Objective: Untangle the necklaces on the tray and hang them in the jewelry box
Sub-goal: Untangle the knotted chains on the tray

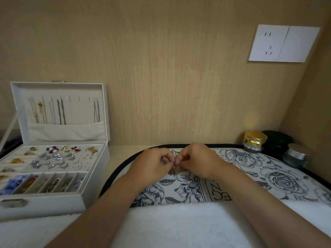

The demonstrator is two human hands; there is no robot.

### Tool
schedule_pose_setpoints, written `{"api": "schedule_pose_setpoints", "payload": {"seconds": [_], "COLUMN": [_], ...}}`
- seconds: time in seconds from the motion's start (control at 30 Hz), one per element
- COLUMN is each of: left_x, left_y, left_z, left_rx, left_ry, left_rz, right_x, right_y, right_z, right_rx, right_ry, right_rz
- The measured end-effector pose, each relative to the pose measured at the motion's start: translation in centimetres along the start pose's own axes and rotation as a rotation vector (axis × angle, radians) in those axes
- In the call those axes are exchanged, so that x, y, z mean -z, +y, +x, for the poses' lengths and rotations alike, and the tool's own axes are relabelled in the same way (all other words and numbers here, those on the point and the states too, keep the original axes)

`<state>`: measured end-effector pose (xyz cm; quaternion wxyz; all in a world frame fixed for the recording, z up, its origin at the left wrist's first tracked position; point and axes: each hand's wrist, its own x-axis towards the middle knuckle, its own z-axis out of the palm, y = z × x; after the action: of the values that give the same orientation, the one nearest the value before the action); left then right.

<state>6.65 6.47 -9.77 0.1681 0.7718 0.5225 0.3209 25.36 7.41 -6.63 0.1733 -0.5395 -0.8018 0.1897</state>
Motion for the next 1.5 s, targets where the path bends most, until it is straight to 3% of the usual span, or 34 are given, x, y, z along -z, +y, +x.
{"api": "schedule_pose_setpoints", "payload": {"seconds": [0.37,0.6,0.77,1.13,1.5], "left_x": [-0.6,-0.7,-0.7,-0.2,0.7], "left_y": [-0.1,-0.2,-0.4,0.1,0.5], "left_z": [0.2,0.2,0.1,0.3,0.1], "left_rx": [0.045,0.123,0.092,0.057,0.093], "left_ry": [-0.016,0.020,0.007,-0.110,-0.088], "left_rz": [-0.060,-0.158,-0.115,-0.223,-0.318], "right_x": [0.1,0.1,0.7,0.9,1.1], "right_y": [-0.7,0.0,-0.2,-1.3,-0.4], "right_z": [0.0,0.0,0.1,0.4,0.9], "right_rx": [0.001,-0.063,-0.082,-0.166,-0.310], "right_ry": [-0.069,-0.116,0.047,0.125,0.356], "right_rz": [-0.073,0.150,0.408,1.188,1.385]}}
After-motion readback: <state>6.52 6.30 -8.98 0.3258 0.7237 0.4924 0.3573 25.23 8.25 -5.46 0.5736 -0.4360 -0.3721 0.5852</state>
